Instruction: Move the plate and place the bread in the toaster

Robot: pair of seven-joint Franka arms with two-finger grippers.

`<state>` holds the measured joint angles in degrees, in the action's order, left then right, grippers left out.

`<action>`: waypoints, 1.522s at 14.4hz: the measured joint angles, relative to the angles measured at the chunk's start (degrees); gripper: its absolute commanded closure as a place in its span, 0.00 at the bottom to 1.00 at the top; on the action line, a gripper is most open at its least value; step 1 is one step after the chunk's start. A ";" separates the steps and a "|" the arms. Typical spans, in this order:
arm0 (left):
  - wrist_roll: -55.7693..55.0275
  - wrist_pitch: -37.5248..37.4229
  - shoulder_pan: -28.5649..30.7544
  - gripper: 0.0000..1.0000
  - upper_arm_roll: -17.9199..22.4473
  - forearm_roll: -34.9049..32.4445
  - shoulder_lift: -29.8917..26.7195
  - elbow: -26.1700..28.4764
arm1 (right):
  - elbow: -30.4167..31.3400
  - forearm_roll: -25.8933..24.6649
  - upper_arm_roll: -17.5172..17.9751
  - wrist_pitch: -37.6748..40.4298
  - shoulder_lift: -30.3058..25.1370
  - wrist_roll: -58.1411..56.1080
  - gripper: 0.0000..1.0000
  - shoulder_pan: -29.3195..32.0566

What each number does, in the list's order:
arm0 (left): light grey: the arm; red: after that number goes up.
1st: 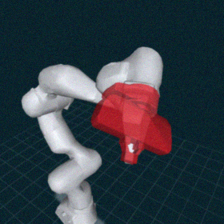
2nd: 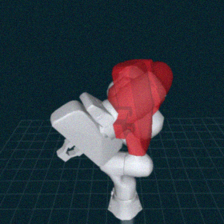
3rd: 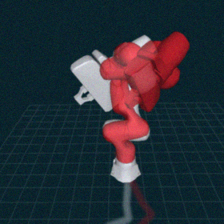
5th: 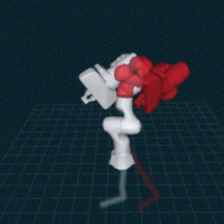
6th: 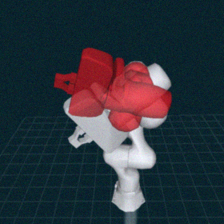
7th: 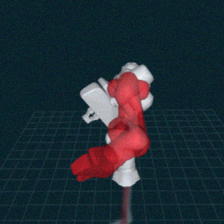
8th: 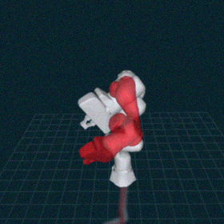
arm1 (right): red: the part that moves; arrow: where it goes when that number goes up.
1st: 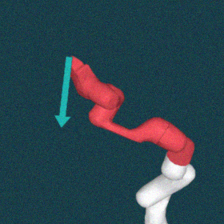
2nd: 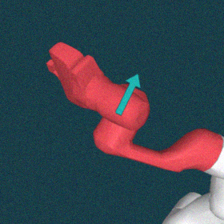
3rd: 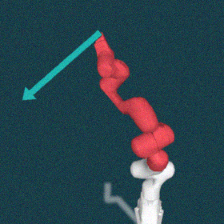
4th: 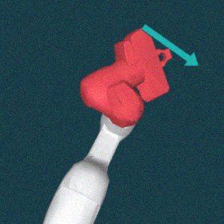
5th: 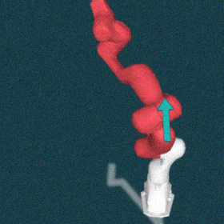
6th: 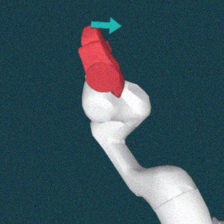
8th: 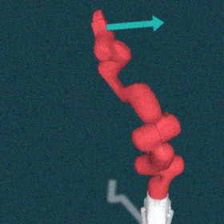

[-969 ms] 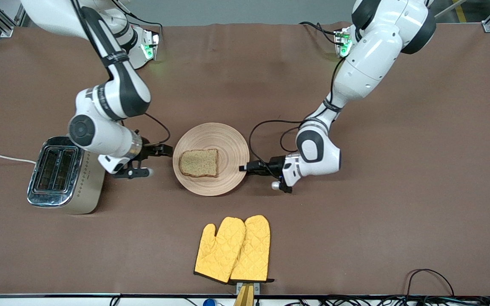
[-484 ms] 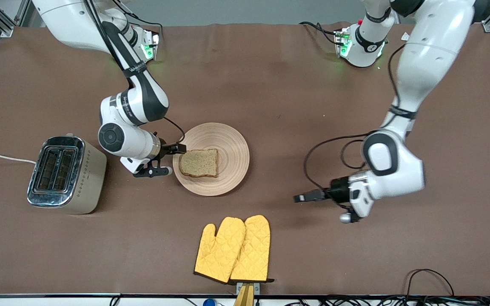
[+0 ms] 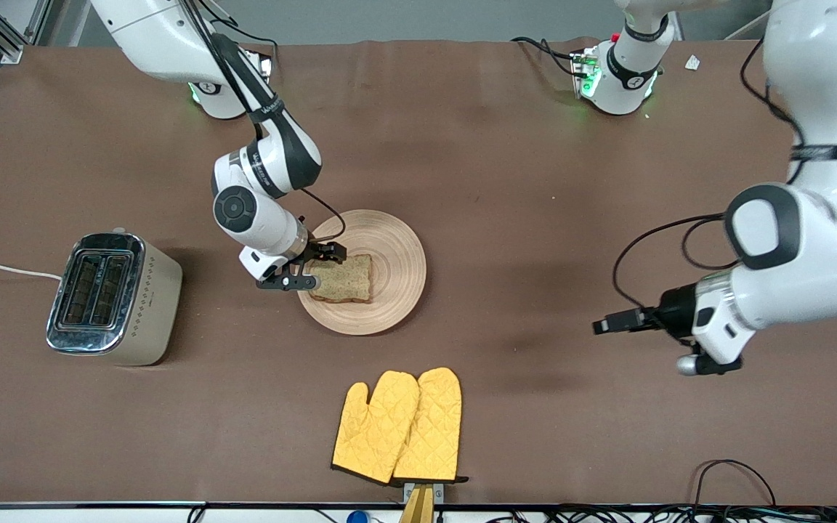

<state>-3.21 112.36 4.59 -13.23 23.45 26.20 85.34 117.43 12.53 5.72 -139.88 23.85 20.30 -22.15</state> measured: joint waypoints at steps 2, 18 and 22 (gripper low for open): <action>-0.50 -5.84 1.07 0.00 0.05 -5.97 -3.42 -2.10 | 0.66 -0.05 -0.37 -0.92 0.00 0.00 0.27 0.02; -3.93 -23.49 -4.20 0.00 0.94 -23.98 -33.24 7.80 | 0.93 -3.85 -1.89 -1.29 -0.04 -0.03 0.53 0.04; -3.89 -23.61 -6.51 0.00 6.18 -24.52 -36.86 12.05 | 0.95 -3.91 -1.93 -1.29 -0.04 -0.03 0.64 0.04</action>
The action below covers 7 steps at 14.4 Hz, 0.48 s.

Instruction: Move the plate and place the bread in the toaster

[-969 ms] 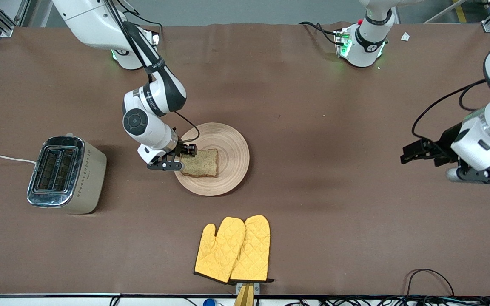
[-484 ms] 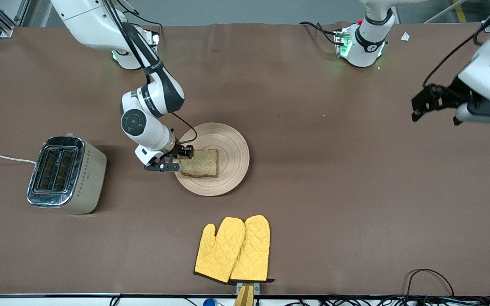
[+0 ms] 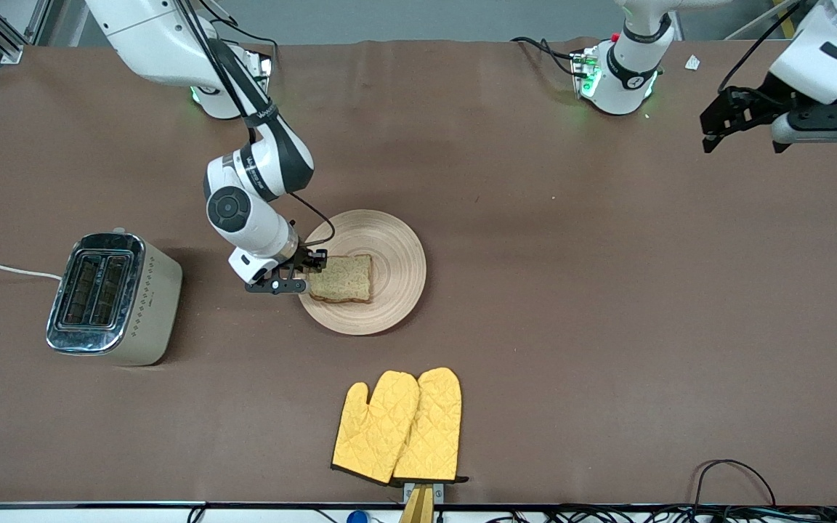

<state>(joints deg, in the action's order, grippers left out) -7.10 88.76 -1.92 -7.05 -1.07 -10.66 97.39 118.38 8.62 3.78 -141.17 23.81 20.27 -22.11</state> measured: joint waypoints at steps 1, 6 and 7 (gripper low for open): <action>0.20 -0.19 -1.26 0.00 2.31 -0.02 -0.16 0.10 | 0.00 -0.02 0.00 0.00 0.00 0.00 0.65 0.00; 0.38 -0.15 -2.15 0.00 4.35 -0.04 0.70 -0.49 | 0.01 -0.29 -0.01 -0.24 -0.32 0.00 0.66 -0.01; 0.38 -0.15 -2.53 0.00 4.32 -0.04 1.40 -1.19 | 0.05 -1.21 -0.11 -0.27 -0.41 0.01 0.66 0.00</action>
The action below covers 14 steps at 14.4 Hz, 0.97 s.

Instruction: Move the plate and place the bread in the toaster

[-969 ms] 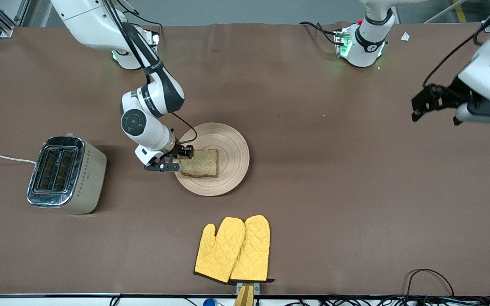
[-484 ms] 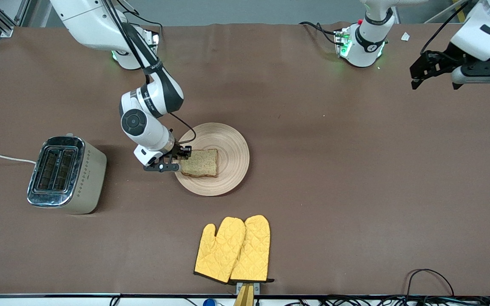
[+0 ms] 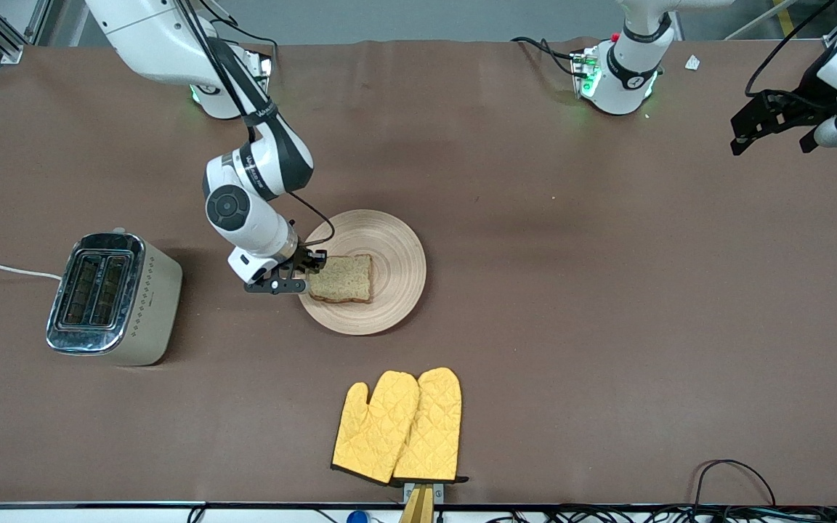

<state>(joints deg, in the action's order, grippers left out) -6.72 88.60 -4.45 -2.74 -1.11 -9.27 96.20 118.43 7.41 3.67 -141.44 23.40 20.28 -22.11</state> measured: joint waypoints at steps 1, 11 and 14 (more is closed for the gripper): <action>0.00 0.00 -0.31 0.00 -0.05 0.00 0.81 -0.79 | 0.08 -1.03 -0.35 -0.06 -0.08 0.02 0.66 0.01; -0.08 0.01 -0.29 0.00 -0.05 -0.01 5.15 -5.02 | 0.71 -1.98 -1.18 -0.50 -0.29 0.02 0.67 -0.01; -0.08 0.01 -0.42 0.00 -0.08 -0.01 5.39 -5.02 | 0.71 -1.99 -1.12 -0.53 -0.30 0.02 0.68 -0.05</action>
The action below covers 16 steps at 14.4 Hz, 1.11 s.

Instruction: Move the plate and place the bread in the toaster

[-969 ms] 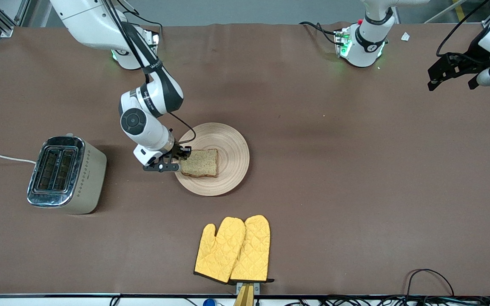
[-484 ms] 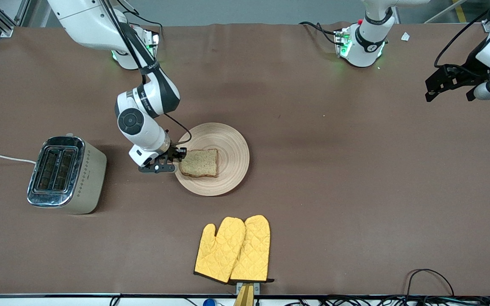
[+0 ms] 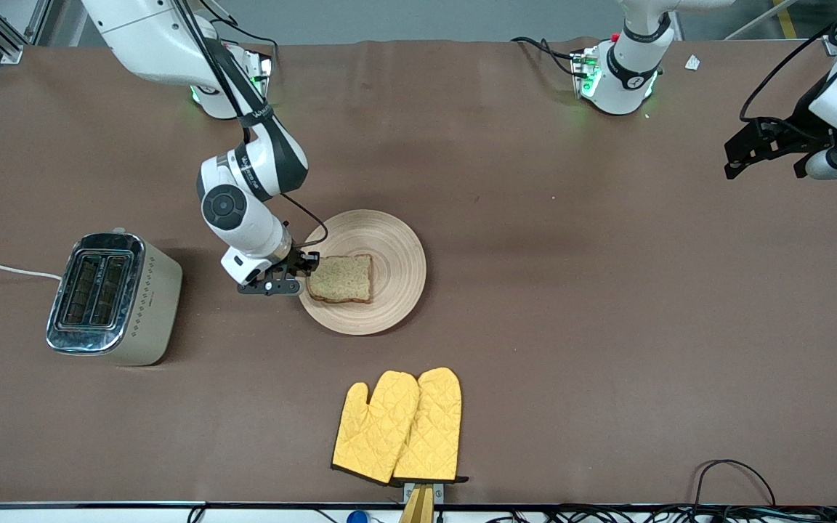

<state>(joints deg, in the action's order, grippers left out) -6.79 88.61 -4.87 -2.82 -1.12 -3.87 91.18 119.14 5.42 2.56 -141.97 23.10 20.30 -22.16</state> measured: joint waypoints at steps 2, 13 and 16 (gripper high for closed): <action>0.00 0.00 -0.13 0.00 -0.03 0.00 0.23 0.00 | 0.00 -0.01 0.02 -0.01 -0.01 0.00 0.68 -0.01; 0.00 0.00 -0.05 0.00 0.01 -0.01 0.79 -0.40 | 0.00 -0.01 0.27 -0.32 -0.01 1.65 0.68 -0.69; 0.00 0.00 -0.08 0.00 -0.02 -0.01 0.79 -0.57 | 0.00 -0.01 0.29 -0.50 -0.01 2.09 0.68 -1.10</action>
<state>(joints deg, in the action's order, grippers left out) -6.79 88.61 -4.95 -2.84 -1.13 -3.08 90.61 119.15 5.42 2.84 -142.47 23.09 22.39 -23.26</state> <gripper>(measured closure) 0.000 0.678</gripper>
